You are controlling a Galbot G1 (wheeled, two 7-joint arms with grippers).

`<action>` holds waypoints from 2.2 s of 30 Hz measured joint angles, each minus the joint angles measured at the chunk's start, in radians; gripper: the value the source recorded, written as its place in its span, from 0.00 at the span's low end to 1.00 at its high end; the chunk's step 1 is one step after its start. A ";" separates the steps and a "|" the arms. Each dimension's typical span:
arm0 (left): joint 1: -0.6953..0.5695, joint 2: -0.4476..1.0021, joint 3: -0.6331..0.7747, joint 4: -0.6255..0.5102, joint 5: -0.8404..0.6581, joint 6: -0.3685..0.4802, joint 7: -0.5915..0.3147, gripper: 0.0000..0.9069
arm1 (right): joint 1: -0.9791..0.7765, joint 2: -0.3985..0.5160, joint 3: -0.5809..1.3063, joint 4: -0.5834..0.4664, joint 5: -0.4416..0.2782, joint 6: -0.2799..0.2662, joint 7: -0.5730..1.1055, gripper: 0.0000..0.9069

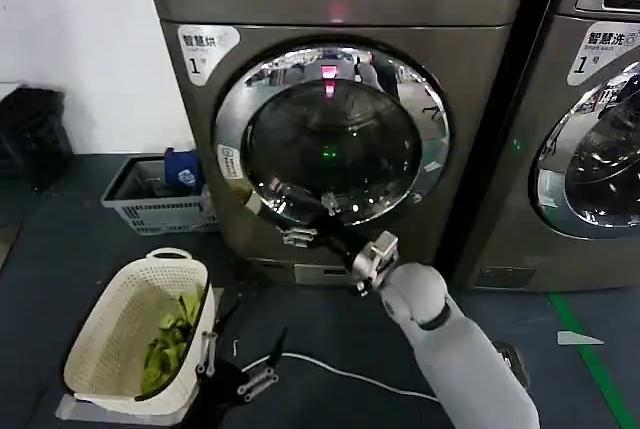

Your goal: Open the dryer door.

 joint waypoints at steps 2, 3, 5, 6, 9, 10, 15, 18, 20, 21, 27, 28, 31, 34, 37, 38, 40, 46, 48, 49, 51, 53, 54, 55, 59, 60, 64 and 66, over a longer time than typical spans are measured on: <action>0.002 0.000 0.000 -0.001 0.002 -0.001 0.000 1.00 | 0.017 0.006 -0.009 -0.017 0.002 0.001 -0.003 1.00; 0.004 0.000 -0.001 -0.002 0.002 -0.001 -0.001 1.00 | 0.025 0.008 -0.013 -0.026 0.004 0.001 -0.003 1.00; 0.006 0.000 -0.002 -0.004 0.002 -0.002 -0.001 1.00 | 0.044 0.013 -0.021 -0.045 0.007 0.002 -0.005 1.00; 0.008 0.000 -0.003 -0.005 0.002 -0.002 -0.001 1.00 | 0.054 0.015 -0.026 -0.056 0.008 0.003 -0.006 1.00; 0.011 0.000 -0.005 -0.006 0.002 -0.003 -0.002 1.00 | 0.080 0.022 -0.039 -0.081 0.010 0.005 -0.008 1.00; 0.012 -0.001 -0.006 -0.006 0.002 -0.003 -0.002 1.00 | 0.088 0.024 -0.043 -0.087 0.010 0.005 -0.008 1.00; 0.011 -0.004 -0.007 -0.006 0.002 -0.004 -0.002 1.00 | 0.119 0.039 -0.051 -0.124 0.011 0.006 -0.008 1.00; 0.009 -0.004 -0.008 -0.006 0.002 -0.004 -0.002 1.00 | 0.134 0.048 -0.056 -0.150 0.011 0.006 -0.009 1.00; 0.009 -0.004 -0.008 -0.006 0.003 -0.004 -0.002 1.00 | 0.143 0.055 -0.060 -0.166 0.011 0.006 -0.010 1.00; 0.009 -0.005 -0.008 -0.006 0.003 -0.004 -0.002 1.00 | 0.146 0.058 -0.062 -0.173 0.011 0.006 -0.010 1.00; 0.013 -0.005 -0.009 -0.007 0.002 -0.004 -0.002 1.00 | 0.173 0.081 -0.080 -0.215 0.005 0.009 -0.009 1.00; 0.013 -0.005 -0.010 -0.007 0.002 -0.005 -0.002 1.00 | 0.178 0.085 -0.083 -0.223 0.004 0.010 -0.008 1.00; 0.015 -0.005 -0.010 -0.007 0.002 -0.007 -0.004 1.00 | 0.192 0.098 -0.089 -0.247 0.000 0.014 -0.004 1.00; 0.018 -0.006 -0.009 -0.008 0.002 -0.011 -0.004 1.00 | 0.208 0.114 -0.091 -0.272 -0.008 0.017 0.001 1.00; 0.019 -0.006 -0.010 -0.008 0.002 -0.013 -0.005 1.00 | 0.220 0.128 -0.091 -0.297 -0.018 0.021 0.008 1.00; 0.019 -0.006 -0.010 -0.008 0.002 -0.013 -0.005 1.00 | 0.224 0.133 -0.092 -0.306 -0.020 0.022 0.009 1.00; 0.019 -0.006 -0.011 -0.008 0.002 -0.014 -0.006 1.00 | 0.229 0.141 -0.092 -0.320 -0.023 0.024 0.010 1.00; 0.021 -0.009 -0.011 -0.008 0.002 -0.015 -0.007 1.00 | 0.246 0.165 -0.093 -0.363 -0.033 0.031 0.015 1.00; 0.021 -0.009 -0.011 -0.008 0.002 -0.015 -0.007 1.00 | 0.250 0.174 -0.092 -0.379 -0.040 0.033 0.016 1.00; 0.021 -0.009 -0.011 -0.007 0.002 -0.016 -0.007 1.00 | 0.251 0.176 -0.092 -0.383 -0.043 0.034 0.016 1.00; 0.021 -0.010 -0.011 -0.006 0.002 -0.017 -0.007 1.00 | 0.256 0.182 -0.091 -0.396 -0.047 0.039 0.016 1.00; 0.023 -0.010 -0.011 -0.005 0.002 -0.018 -0.008 1.00 | 0.260 0.188 -0.091 -0.410 -0.052 0.044 0.015 1.00; 0.023 -0.010 -0.011 -0.005 0.002 -0.019 -0.008 1.00 | 0.261 0.192 -0.091 -0.417 -0.055 0.048 0.013 1.00; 0.024 -0.010 -0.011 -0.005 0.002 -0.019 -0.008 1.00 | 0.264 0.195 -0.091 -0.422 -0.058 0.051 0.012 1.00; 0.028 -0.011 -0.011 -0.007 0.002 -0.020 -0.008 1.00 | 0.272 0.205 -0.090 -0.441 -0.061 0.053 0.007 1.00; 0.028 -0.011 -0.011 -0.007 0.002 -0.020 -0.008 1.00 | 0.274 0.207 -0.091 -0.445 -0.061 0.053 0.005 1.00; 0.029 -0.011 -0.012 -0.007 0.002 -0.020 -0.008 1.00 | 0.282 0.214 -0.096 -0.457 -0.060 0.054 -0.008 1.00; 0.030 -0.011 -0.012 -0.007 0.002 -0.021 -0.008 1.00 | 0.285 0.219 -0.098 -0.463 -0.059 0.056 -0.013 1.00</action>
